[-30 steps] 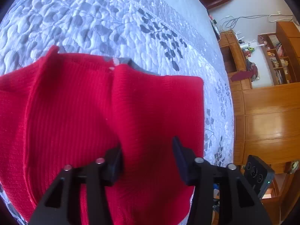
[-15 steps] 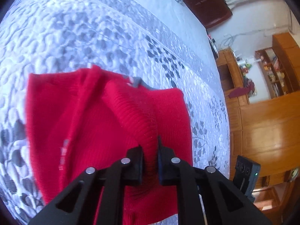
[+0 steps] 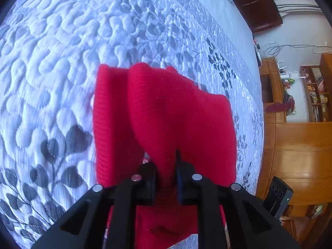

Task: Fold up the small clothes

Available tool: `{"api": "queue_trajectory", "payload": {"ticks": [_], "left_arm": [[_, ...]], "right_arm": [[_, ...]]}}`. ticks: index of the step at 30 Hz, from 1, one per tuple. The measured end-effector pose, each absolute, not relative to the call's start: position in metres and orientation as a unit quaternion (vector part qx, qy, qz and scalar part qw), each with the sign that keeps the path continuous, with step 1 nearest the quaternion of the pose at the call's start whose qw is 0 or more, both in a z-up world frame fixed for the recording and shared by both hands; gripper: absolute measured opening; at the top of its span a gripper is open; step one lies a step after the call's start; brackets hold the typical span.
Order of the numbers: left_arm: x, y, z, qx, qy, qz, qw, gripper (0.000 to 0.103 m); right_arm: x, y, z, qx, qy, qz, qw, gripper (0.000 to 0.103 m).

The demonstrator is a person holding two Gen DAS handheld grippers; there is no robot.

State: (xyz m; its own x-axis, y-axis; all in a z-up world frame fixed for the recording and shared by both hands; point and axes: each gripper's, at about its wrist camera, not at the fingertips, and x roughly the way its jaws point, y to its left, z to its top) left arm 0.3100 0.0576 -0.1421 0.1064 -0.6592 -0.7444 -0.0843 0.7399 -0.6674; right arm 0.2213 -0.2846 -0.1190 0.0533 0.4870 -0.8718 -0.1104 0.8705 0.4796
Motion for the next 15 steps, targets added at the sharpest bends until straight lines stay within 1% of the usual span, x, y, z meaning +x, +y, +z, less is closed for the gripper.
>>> {"api": "queue_trajectory", "payload": {"ticks": [1,2,3,6,8,11,13,15], "left_arm": [[0.305,0.060,-0.137,-0.290,0.628,-0.211,0.690,0.024],[0.298,0.064,-0.129,-0.279,0.622,-0.206,0.702,0.036],[0.291,0.068,-0.124,-0.272,0.618,-0.201,0.710,0.044],[0.262,0.080,-0.112,-0.258,0.611,-0.199,0.722,0.045],[0.240,0.083,-0.109,-0.275,0.616,-0.213,0.707,0.045],[0.207,0.072,-0.117,-0.295,0.636,-0.235,0.673,0.045],[0.193,0.059,-0.125,-0.297,0.647,-0.242,0.659,0.045],[0.187,0.048,-0.132,-0.292,0.651,-0.247,0.655,0.045]], "right_arm": [[0.220,-0.282,-0.118,0.141,0.656,0.214,0.710,0.046],[0.219,-0.281,-0.117,0.137,0.656,0.214,0.710,0.046],[0.217,-0.280,-0.116,0.131,0.656,0.213,0.712,0.046],[0.211,-0.275,-0.107,0.133,0.650,0.224,0.714,0.046],[0.204,-0.266,-0.099,0.128,0.644,0.241,0.714,0.048],[0.197,-0.252,-0.090,0.087,0.636,0.237,0.729,0.048],[0.191,-0.241,-0.088,0.054,0.633,0.230,0.737,0.053],[0.186,-0.237,-0.090,0.050,0.637,0.234,0.733,0.054]]}}
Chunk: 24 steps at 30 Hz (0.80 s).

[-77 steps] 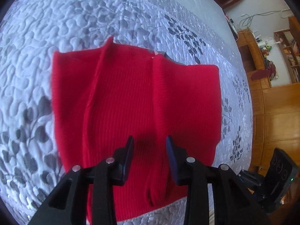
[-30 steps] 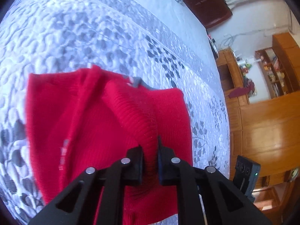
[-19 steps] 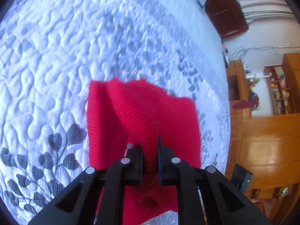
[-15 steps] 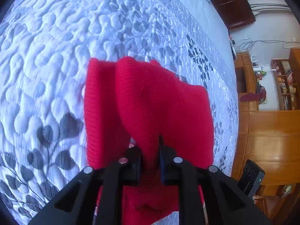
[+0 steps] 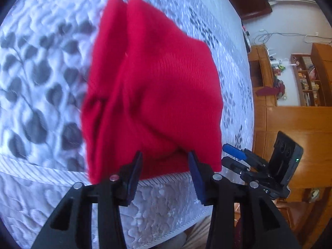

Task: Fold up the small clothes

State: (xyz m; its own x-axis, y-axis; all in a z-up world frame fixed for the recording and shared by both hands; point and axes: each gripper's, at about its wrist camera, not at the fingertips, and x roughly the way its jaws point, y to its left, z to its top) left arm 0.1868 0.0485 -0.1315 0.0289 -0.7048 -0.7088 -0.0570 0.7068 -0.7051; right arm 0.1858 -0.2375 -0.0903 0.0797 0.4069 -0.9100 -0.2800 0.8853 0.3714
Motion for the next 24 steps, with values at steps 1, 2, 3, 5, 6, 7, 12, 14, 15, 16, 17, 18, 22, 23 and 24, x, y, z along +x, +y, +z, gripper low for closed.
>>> {"api": "queue_trajectory", "payload": {"ticks": [1,2,3,5,6,7,12,14,15,16,17,18,22,23,24], "left_arm": [[0.186,0.044,-0.136,-0.290,0.655,-0.240,0.655,0.045],[0.186,0.042,-0.140,-0.291,0.657,-0.235,0.654,0.045],[0.187,0.041,-0.141,-0.293,0.657,-0.235,0.654,0.045],[0.191,0.039,-0.144,-0.290,0.655,-0.224,0.661,0.041],[0.192,0.039,-0.142,-0.290,0.652,-0.222,0.665,0.040],[0.193,0.039,-0.141,-0.289,0.649,-0.223,0.668,0.034],[0.197,0.030,-0.137,-0.281,0.639,-0.222,0.681,0.005],[0.197,0.028,-0.135,-0.277,0.636,-0.219,0.687,0.004],[0.195,0.029,-0.133,-0.279,0.631,-0.217,0.690,0.004],[0.193,0.032,-0.129,-0.284,0.625,-0.217,0.694,0.004],[0.190,0.037,-0.124,-0.287,0.619,-0.218,0.698,0.004],[0.186,0.046,-0.114,-0.287,0.608,-0.220,0.707,0.004],[0.171,0.080,-0.067,-0.236,0.560,-0.252,0.753,0.004],[0.171,0.083,-0.063,-0.220,0.558,-0.254,0.758,0.004],[0.171,0.084,-0.066,-0.197,0.566,-0.256,0.759,0.004]], "right_arm": [[0.184,-0.234,-0.092,0.051,0.640,0.237,0.729,0.054],[0.183,-0.233,-0.093,0.049,0.641,0.237,0.728,0.054],[0.182,-0.230,-0.093,0.043,0.641,0.235,0.729,0.054],[0.180,-0.225,-0.093,0.029,0.641,0.233,0.731,0.054],[0.179,-0.223,-0.093,0.025,0.641,0.232,0.731,0.054],[0.179,-0.220,-0.093,0.020,0.641,0.231,0.731,0.054],[0.178,-0.213,-0.095,0.007,0.640,0.227,0.734,0.054],[0.178,-0.211,-0.098,0.003,0.642,0.222,0.734,0.055],[0.179,-0.211,-0.100,0.004,0.643,0.220,0.733,0.055],[0.180,-0.211,-0.102,0.006,0.645,0.218,0.732,0.055],[0.181,-0.213,-0.105,0.012,0.649,0.217,0.729,0.055],[0.182,-0.215,-0.107,0.016,0.651,0.216,0.727,0.055],[0.180,-0.221,-0.104,0.030,0.651,0.225,0.725,0.055],[0.180,-0.222,-0.103,0.036,0.651,0.229,0.723,0.055],[0.180,-0.221,-0.103,0.041,0.653,0.232,0.720,0.055]]}}
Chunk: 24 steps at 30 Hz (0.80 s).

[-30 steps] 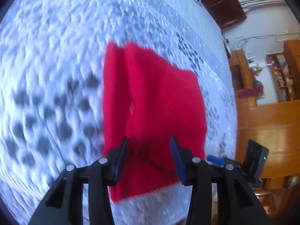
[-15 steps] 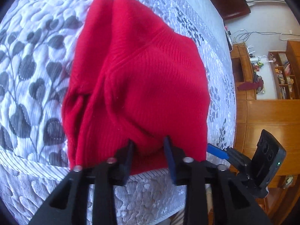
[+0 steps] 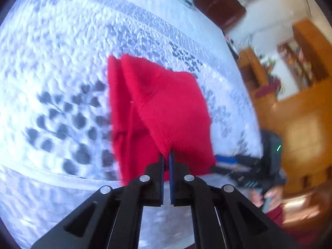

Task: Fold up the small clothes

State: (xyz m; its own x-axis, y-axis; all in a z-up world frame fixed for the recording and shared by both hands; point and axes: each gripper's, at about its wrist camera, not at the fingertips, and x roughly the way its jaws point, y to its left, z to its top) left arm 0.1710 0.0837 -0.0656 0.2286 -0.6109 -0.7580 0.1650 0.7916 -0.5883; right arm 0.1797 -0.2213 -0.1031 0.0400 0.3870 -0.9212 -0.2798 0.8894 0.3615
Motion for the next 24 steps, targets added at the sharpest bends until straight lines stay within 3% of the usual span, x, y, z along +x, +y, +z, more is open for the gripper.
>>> {"api": "queue_trajectory", "payload": {"ticks": [3,6,8,14,15,16,18,19,24], "left_arm": [[0.175,0.076,-0.103,-0.161,0.613,-0.255,0.730,0.004],[0.178,0.073,-0.138,-0.151,0.635,-0.244,0.717,0.004],[0.181,0.076,-0.139,-0.176,0.630,-0.245,0.715,0.004],[0.183,0.082,-0.130,-0.171,0.626,-0.248,0.720,0.004],[0.184,0.083,-0.129,-0.173,0.626,-0.248,0.719,0.004],[0.185,0.085,-0.128,-0.176,0.627,-0.248,0.718,0.004],[0.185,0.088,-0.128,-0.179,0.627,-0.247,0.716,0.004],[0.185,0.088,-0.127,-0.181,0.627,-0.247,0.716,0.004],[0.174,0.089,-0.111,-0.176,0.612,-0.263,0.725,0.004]], "right_arm": [[0.178,-0.219,-0.103,0.041,0.656,0.230,0.718,0.056],[0.176,-0.217,-0.103,0.021,0.656,0.223,0.721,0.063],[0.175,-0.216,-0.105,0.028,0.662,0.232,0.713,0.072],[0.196,-0.237,-0.136,0.170,0.696,0.232,0.657,0.071],[0.198,-0.237,-0.142,0.177,0.702,0.228,0.651,0.065],[0.200,-0.235,-0.146,0.180,0.707,0.229,0.644,0.051],[0.201,-0.232,-0.160,0.203,0.722,0.238,0.617,0.035],[0.200,-0.232,-0.161,0.198,0.722,0.237,0.619,0.022],[0.192,-0.242,-0.118,0.194,0.691,0.269,0.642,0.015]]}}
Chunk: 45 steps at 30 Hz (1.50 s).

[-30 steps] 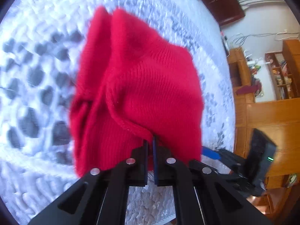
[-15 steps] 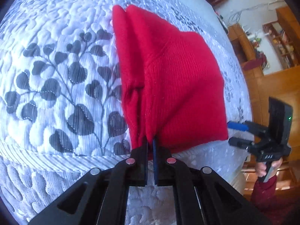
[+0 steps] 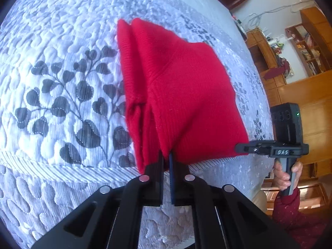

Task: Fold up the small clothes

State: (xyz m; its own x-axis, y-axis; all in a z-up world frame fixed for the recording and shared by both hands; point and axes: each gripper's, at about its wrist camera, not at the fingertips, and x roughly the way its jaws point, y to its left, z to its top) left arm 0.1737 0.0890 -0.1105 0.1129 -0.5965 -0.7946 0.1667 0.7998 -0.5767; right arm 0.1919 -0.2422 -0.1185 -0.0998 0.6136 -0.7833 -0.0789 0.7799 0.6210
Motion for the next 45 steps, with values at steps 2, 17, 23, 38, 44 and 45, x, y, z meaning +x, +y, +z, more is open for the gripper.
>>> {"api": "queue_trajectory", "payload": {"ticks": [2,17,23,38,44,45], "left_arm": [[0.168,0.087,-0.117,-0.177,0.618,-0.260,0.721,0.004],[0.213,0.119,-0.074,-0.151,0.591,-0.216,0.762,0.047],[0.299,0.095,-0.099,-0.158,0.599,-0.180,0.764,0.046],[0.314,0.081,-0.098,-0.161,0.577,-0.158,0.785,0.046],[0.315,0.068,-0.105,-0.149,0.588,-0.174,0.776,0.045],[0.317,0.067,-0.111,-0.154,0.594,-0.176,0.769,0.045]], "right_arm": [[0.183,-0.244,-0.113,0.159,0.696,0.260,0.650,0.014],[0.220,-0.269,-0.095,0.124,0.670,0.220,0.698,0.057],[0.255,-0.268,-0.094,0.122,0.658,0.212,0.712,0.057],[0.298,-0.263,-0.136,0.128,0.673,0.194,0.702,0.057],[0.302,-0.258,-0.137,0.125,0.674,0.192,0.703,0.057],[0.301,-0.258,-0.136,0.120,0.673,0.191,0.704,0.057]]}}
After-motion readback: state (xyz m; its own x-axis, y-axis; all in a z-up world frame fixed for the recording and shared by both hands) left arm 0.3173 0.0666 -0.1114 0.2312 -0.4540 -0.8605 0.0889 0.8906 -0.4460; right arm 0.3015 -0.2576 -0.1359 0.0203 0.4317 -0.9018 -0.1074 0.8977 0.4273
